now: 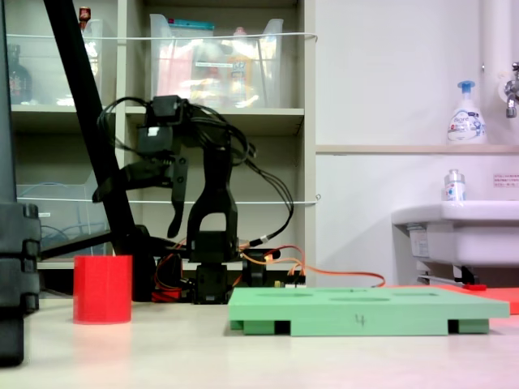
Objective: Put the octagonal pillar block into the corresponding hole
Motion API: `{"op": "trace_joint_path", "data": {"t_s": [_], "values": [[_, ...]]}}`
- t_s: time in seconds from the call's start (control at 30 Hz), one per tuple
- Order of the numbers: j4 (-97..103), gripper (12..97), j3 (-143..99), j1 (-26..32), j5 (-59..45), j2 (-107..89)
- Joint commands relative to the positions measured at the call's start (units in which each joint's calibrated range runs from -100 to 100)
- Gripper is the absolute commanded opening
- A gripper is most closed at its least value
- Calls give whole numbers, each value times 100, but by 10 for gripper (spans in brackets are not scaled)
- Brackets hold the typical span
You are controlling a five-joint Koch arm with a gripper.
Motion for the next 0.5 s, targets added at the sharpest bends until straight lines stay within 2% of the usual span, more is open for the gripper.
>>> {"op": "trace_joint_path", "data": {"t_s": [0.0, 0.47], "values": [[-283, 823, 641, -10, 44, 345], [459, 823, 1469, -59, 137, 2649]]}}
